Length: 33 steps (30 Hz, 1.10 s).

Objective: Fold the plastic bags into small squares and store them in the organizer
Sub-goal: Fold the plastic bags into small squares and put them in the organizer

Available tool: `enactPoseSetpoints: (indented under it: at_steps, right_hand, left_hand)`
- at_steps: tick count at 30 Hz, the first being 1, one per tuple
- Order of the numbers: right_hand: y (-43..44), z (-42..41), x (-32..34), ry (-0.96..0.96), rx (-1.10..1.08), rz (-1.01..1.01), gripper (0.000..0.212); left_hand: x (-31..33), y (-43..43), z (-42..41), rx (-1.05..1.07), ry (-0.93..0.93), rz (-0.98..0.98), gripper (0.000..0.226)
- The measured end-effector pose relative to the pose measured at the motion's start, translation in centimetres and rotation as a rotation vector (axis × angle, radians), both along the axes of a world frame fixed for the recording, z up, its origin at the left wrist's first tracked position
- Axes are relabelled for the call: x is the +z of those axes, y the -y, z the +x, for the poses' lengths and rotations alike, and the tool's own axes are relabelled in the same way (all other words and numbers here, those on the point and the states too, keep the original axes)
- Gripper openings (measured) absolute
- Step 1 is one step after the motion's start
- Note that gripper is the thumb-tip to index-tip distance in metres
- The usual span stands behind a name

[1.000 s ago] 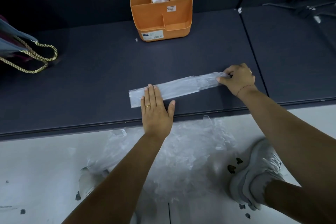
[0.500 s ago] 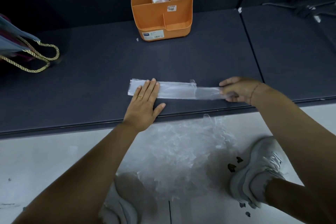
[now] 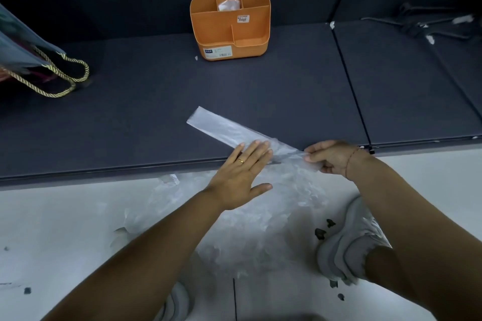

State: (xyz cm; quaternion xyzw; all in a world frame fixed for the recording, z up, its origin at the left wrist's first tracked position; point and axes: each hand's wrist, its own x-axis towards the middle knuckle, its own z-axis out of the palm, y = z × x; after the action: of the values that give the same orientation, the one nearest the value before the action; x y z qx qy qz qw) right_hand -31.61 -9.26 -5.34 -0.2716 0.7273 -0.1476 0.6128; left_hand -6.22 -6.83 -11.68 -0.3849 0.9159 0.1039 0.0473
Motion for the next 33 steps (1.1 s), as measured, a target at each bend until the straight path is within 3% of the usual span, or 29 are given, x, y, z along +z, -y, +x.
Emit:
enactPoseSetpoints:
  at_steps: [5,10,14,18,20,22,25,30,33]
  right_hand:
    - [-0.7,0.5,1.3,0.02,0.051,-0.011,0.017]
    - [-0.9,1.3,3.8,0.184,0.1,-0.034,0.021]
    - [-0.4,2.2,5.6,0.305,0.2,-0.064,0.018]
    - [0.2,2.1,6.3,0.326,0.26,-0.099,0.004]
    - [0.7,1.9,5.8,0.228,0.272,-0.191,0.015]
    - [1.5,2.1,5.0,0.1,0.402,-0.373,0.039]
    - [2.7,4.0,3.8,0.188,0.616,-0.484,0.062]
    - [5.0,7.2,1.0,0.22,0.717,-0.335,0.024]
    - [5.2,7.6,0.9,0.171,0.753,-0.353,0.023]
  left_hand:
    - [1.0,-0.6,1.1,0.021,-0.038,-0.111,0.081]
    - [3.3,-2.2,-2.8,0.336,-0.362,0.128,0.09]
    - [5.0,-3.5,-6.1,0.621,-0.746,0.119,0.061]
    - [6.7,-3.8,-6.7,0.798,-0.91,0.088,0.042]
    - [7.1,-3.8,-6.4,0.798,-0.917,0.118,0.039]
    - [7.3,-3.7,-6.0,0.769,-0.911,0.149,0.04]
    - [7.9,-3.5,-5.5,0.762,-0.96,0.277,0.044]
    - [8.4,-1.7,-3.6,0.992,-1.143,0.58,0.021]
    - [8.3,0.5,-1.9,1.208,-1.208,0.703,0.022]
